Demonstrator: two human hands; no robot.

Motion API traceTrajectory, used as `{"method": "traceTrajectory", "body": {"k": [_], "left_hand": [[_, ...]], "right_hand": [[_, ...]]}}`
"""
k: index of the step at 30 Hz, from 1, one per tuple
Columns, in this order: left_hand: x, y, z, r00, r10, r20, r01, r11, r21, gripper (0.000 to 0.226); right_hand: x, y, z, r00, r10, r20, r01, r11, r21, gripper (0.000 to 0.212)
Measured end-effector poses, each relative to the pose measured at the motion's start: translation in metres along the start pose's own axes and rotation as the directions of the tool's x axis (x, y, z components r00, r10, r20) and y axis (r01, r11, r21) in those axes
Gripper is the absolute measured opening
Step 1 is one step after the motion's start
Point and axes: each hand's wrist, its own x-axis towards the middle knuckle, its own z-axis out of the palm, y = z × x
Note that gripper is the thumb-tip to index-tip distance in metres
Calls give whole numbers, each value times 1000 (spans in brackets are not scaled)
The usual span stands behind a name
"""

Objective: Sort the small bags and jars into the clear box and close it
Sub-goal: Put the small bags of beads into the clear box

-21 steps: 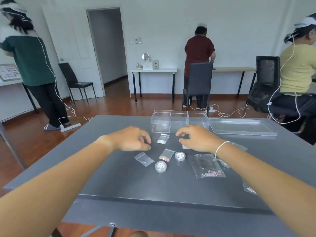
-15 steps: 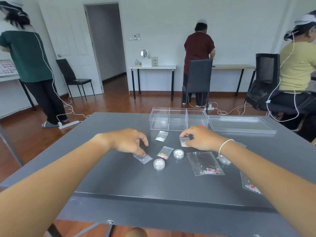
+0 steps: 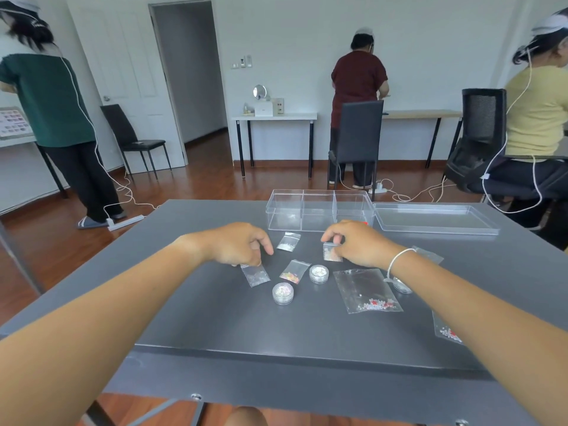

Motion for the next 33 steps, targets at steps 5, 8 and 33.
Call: {"method": "traceTrajectory", "body": {"k": [5,8,33], "left_hand": [[10,4,-19,979,38,-199,-64,990,-127,22],[17,10,-33,935,48,-351,-110,981,-161,18],[113,-3,-36,819,52,-572,-260,922,-288,19]], "right_hand": [[3,3,-1,999,-8,-48,12,997,71,23],[7,7,-3,996,-20,-87,33,988,148,21],[53,-12,-44,926,-169,-337,312,845,434,26]]}}
